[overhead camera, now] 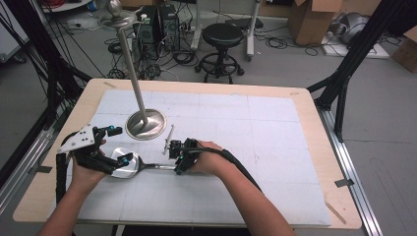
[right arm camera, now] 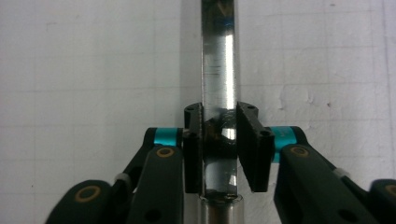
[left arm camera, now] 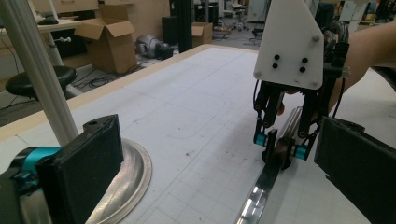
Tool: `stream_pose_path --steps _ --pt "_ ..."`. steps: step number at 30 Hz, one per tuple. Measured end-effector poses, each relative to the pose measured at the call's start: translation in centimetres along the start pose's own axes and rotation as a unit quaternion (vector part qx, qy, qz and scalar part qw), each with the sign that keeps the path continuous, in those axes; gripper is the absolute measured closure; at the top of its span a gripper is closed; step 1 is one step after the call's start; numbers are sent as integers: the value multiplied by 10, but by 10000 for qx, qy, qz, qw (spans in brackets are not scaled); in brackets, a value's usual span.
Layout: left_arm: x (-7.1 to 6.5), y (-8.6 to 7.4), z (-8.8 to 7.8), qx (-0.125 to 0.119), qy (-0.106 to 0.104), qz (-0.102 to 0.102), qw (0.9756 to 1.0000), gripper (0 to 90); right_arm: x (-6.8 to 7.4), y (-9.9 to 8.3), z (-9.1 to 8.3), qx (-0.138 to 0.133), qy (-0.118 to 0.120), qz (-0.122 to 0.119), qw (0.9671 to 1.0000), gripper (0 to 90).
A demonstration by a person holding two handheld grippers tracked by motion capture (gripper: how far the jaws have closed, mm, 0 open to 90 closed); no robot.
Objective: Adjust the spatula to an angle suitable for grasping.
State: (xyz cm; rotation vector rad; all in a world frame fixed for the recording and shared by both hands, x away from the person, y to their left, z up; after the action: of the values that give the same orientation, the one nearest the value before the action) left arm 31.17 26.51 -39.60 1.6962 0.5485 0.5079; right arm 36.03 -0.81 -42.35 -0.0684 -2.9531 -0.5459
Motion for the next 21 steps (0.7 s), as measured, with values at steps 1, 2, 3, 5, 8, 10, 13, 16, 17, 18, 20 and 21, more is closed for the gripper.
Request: stream_pose_path --steps 1,2,3,5,8,10,13,16,17,18,20,21 --pt "0 0 0 -3 -2 -8 10000 17 -1 0 0 -29 -46 51 10000 667" --pt "0 0 0 -4 3 -10 10000 17 -1 -1 -1 -60 -61 99 9999 632" --pt "0 0 0 1 9 -20 10000 17 -1 -1 -2 -83 -82 153 9998 600" --pt "0 0 0 -1 4 -14 10000 17 -2 -2 -5 -168 -35 193 9997 533" --pt "0 0 0 -17 -10 -27 10000 17 0 -5 -11 -276 -19 222 9994 496" --pt "1 0 1 -23 -20 -24 10000 17 3 -9 -17 -340 -68 273 9990 475" --pt "0 0 1 -23 -27 -35 10000 17 7 -16 -27 -482 -123 332 9982 440" --pt "1 0 1 -27 -21 -22 10000 17 12 -24 -37 -674 -183 374 9969 428" --pt "1 0 2 -33 -23 -27 10000 17 13 -27 -41 -738 -230 373 9963 421" --pt "1 0 2 -26 -20 -32 10000 17 15 -31 -44 -805 -262 441 9954 411" --pt "0 0 2 -30 -36 -43 10000 17 17 -39 -52 -931 -315 441 9942 407" --pt "0 0 3 -26 -43 -15 10000 17 18 -44 -57 -1003 -324 470 9933 407"
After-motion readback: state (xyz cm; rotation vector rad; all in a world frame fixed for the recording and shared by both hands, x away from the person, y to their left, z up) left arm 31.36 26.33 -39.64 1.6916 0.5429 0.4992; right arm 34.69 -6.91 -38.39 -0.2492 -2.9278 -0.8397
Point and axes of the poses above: each handheld gripper's, and its own axes: z roughly forward along the jaws, y roughly out of its top, x roughly to its left, the point moved 1 cm from there along z, roughly forward along the jaws, and after that the axes turned 6 degrees about y, right-handed, at the moved point
